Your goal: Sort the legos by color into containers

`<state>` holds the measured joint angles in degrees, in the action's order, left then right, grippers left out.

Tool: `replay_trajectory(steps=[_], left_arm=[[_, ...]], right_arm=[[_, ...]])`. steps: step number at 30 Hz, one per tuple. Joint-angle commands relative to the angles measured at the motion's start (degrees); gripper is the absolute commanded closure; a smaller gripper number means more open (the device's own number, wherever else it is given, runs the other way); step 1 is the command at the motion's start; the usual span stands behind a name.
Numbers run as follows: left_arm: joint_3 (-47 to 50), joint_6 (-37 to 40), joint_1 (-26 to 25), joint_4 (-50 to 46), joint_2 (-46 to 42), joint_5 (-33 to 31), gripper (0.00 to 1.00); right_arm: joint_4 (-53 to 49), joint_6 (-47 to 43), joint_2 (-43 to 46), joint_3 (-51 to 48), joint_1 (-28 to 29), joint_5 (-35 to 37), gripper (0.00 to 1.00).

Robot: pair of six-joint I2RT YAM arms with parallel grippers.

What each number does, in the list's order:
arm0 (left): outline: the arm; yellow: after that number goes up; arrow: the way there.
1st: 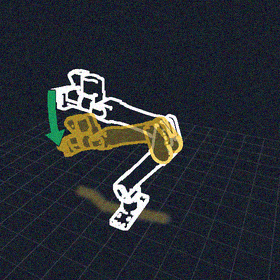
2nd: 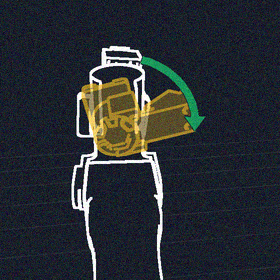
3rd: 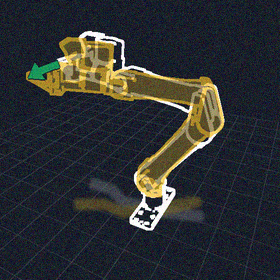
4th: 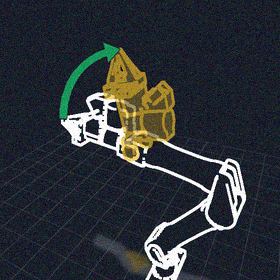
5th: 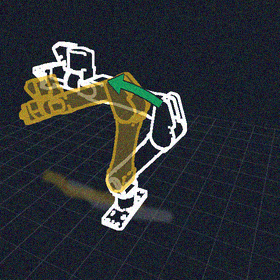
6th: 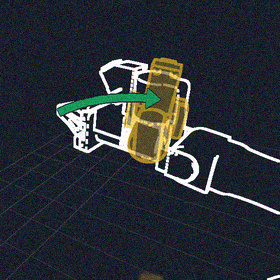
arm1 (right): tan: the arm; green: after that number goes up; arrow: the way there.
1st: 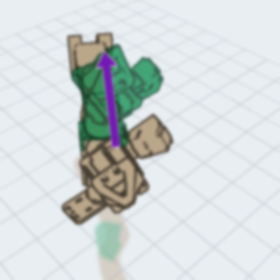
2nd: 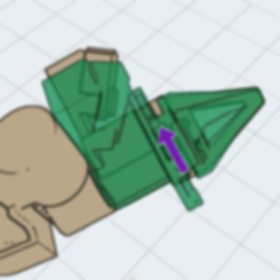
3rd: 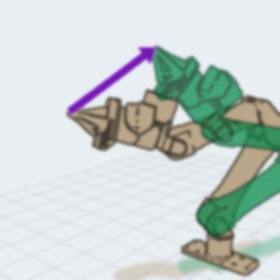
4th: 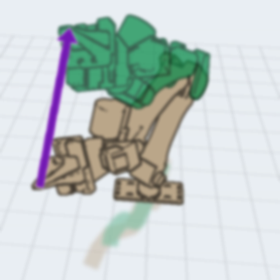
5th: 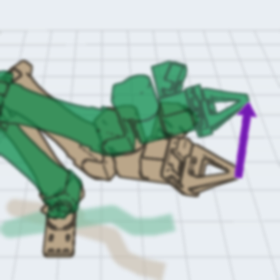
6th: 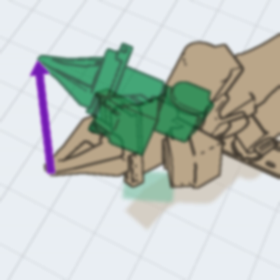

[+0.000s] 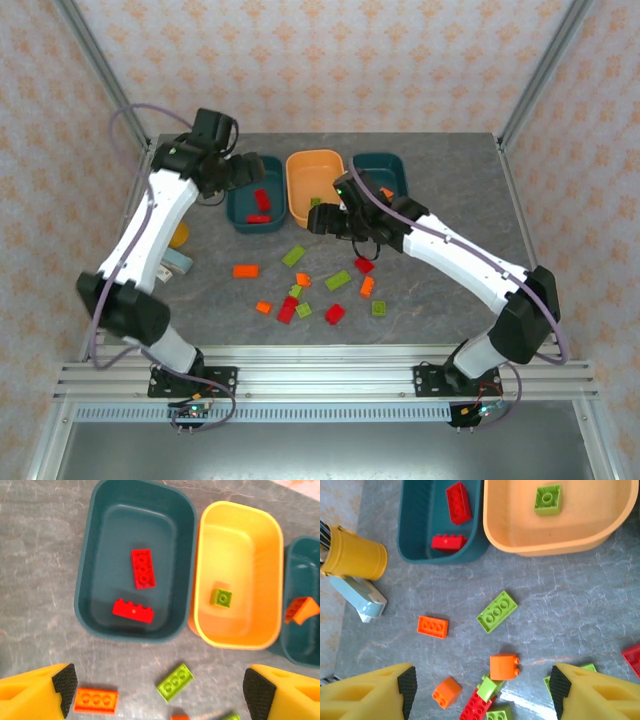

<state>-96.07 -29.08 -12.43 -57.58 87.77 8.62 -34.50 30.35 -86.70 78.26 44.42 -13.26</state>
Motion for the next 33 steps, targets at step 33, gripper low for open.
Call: replay_trajectory(steps=[33], left_arm=[[43.61, -17.33, -32.31, 18.03, -29.04, 0.27, 0.11]], right_arm=[[0.93, 11.22, -7.13, -24.45, -5.05, 1.85, 0.53]])
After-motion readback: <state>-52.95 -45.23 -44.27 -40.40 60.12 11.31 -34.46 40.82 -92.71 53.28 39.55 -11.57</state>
